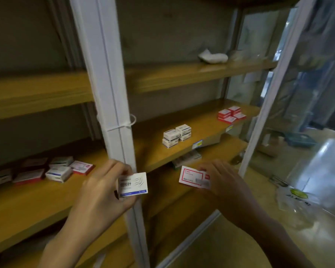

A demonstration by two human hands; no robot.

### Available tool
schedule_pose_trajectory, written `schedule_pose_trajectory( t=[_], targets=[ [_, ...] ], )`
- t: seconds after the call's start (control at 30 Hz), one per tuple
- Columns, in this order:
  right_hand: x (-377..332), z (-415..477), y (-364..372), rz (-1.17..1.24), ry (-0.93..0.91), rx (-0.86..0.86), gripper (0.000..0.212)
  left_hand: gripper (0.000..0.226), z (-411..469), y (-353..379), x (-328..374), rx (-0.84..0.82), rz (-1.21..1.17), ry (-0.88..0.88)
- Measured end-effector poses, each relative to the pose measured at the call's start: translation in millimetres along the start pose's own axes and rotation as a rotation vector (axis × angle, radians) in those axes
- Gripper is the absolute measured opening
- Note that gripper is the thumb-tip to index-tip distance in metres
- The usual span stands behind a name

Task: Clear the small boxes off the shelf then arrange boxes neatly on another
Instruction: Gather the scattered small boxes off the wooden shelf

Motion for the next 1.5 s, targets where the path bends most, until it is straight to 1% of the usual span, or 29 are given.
schedule_pose_trajectory(
  t=[0.2, 0.4, 0.67, 0.87, 1.0, 1.13, 1.2, 1.27, 1.37, 1.5],
  targets=[
    [97.3, -31.5, -24.7, -0.007, 0.085, 0.021, 0.047, 0.056, 48.4, 81.2, 59.5, -0.040, -0.077, 0.048],
    [191.3, -36.2, -41.1, -0.051, 0.174, 0.090, 0.047, 0.048, 117.5, 146.0, 107.9, -0.075, -0.106, 0.160],
    [309.0, 9.3, -36.1, -0.092, 0.223, 0.106, 0.049, 0.045, 226.3, 241.0, 124.3, -0.109, -0.106, 0.143],
    [395.6, 75.0, -32.8, -0.105, 0.200, 0.043, 0.049, 0.045, 310.2, 296.6, 124.6, -0.094, -0.142, 0.056],
    [435.3, 117.0, -18.8, -0.063, 0.144, -0.003, 0.047, 0.044, 344.0, 317.5, 117.4, -0.081, -0.113, -0.021],
    [458.6, 164.2, 4.1, -0.002, 0.080, -0.067, 0.050, 0.045, 357.3, 324.0, 106.3, -0.064, -0.092, -0.090],
    [469.5, 193.5, 19.1, 0.065, 0.033, -0.089, 0.051, 0.046, 361.7, 326.8, 97.4, -0.051, -0.058, -0.139],
    [477.1, 222.7, 35.2, 0.120, -0.043, -0.098, 0.049, 0.046, 364.6, 326.4, 88.5, -0.011, -0.021, -0.188],
    [483.7, 258.9, 60.0, 0.080, -0.157, -0.128, 0.048, 0.045, 361.6, 325.3, 76.5, 0.047, 0.040, -0.275],
    [485.6, 295.1, 84.4, 0.106, -0.284, -0.185, 0.043, 0.046, 349.8, 318.9, 72.5, 0.142, 0.092, -0.396]
  ],
)
Point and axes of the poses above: each hand's wrist, its own z-axis towards the middle knuckle, its own y-axis out of the palm, x = y × z, the point moved 6 cm from there along z, towards the middle knuckle, and after that the axes turned 5 degrees about -z, right-handed, at the moved point
